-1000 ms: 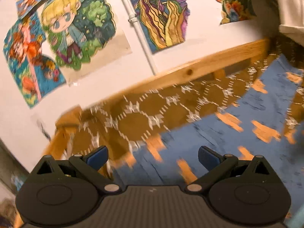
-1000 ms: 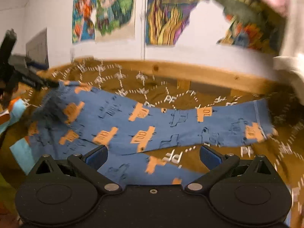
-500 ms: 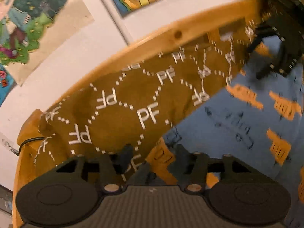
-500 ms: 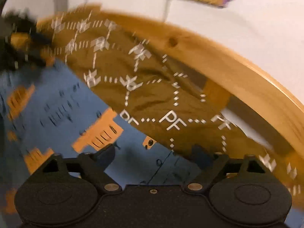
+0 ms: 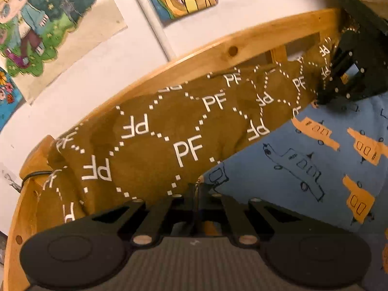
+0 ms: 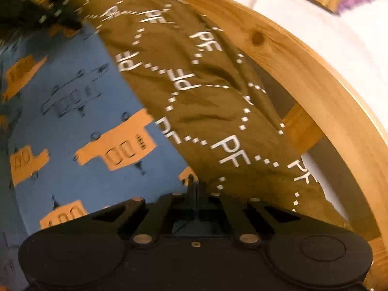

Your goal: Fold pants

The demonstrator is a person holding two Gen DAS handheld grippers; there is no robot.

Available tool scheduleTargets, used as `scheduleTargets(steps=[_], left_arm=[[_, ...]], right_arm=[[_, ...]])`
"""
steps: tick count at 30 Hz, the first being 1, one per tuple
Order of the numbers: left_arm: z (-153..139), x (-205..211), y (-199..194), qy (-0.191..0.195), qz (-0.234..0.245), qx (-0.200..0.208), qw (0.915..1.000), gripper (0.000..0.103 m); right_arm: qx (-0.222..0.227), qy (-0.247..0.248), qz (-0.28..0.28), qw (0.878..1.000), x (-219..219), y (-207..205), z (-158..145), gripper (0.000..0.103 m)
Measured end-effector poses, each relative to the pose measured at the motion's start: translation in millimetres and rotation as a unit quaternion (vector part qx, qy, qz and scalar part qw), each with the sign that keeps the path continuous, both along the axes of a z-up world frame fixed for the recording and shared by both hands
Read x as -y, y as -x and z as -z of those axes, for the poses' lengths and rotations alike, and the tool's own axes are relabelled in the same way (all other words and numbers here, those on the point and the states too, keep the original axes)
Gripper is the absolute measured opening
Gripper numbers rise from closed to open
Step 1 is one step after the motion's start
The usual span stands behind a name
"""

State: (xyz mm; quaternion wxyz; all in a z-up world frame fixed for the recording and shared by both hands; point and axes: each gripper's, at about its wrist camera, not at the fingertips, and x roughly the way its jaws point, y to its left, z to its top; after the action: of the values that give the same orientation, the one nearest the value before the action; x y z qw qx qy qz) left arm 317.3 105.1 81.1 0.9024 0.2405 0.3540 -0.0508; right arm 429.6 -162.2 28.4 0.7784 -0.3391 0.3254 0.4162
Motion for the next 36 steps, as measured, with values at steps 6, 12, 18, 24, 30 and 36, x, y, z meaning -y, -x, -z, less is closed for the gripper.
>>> scheduleTargets(steps=[6, 12, 18, 24, 30, 36], left_arm=[[2.2, 1.6, 7.0, -0.008, 0.007, 0.02, 0.9997, 0.002], [6.7, -0.3, 6.3, -0.008, 0.004, 0.018, 0.9998, 0.001], [1.5, 0.6, 10.5, -0.006, 0.002, 0.031, 0.9995, 0.001], [-17.9, 3.9, 19.5, -0.01, -0.012, 0.089, 0.9959, 0.002], [-15.4, -3.8, 3.2, -0.013, -0.046, 0.091, 0.9947, 0.002], [-12.5, -31.1, -5.1, 0.056, -0.038, 0.051, 0.9964, 0.027]], right_arm=[[0.038, -0.033, -0.011, 0.999, 4.3, 16.5, -12.2, 0.018], [0.007, -0.001, -0.043, 0.999, -11.5, 6.3, -7.3, 0.029], [0.017, 0.018, -0.036, 0.999, -15.1, 6.0, 6.5, 0.0], [0.106, -0.001, -0.019, 0.994, -18.4, 23.7, -9.3, 0.0], [0.15, -0.03, 0.028, 0.988, -21.6, 9.4, -26.9, 0.0], [0.115, -0.033, 0.022, 0.993, -24.6, -1.1, -15.5, 0.017]])
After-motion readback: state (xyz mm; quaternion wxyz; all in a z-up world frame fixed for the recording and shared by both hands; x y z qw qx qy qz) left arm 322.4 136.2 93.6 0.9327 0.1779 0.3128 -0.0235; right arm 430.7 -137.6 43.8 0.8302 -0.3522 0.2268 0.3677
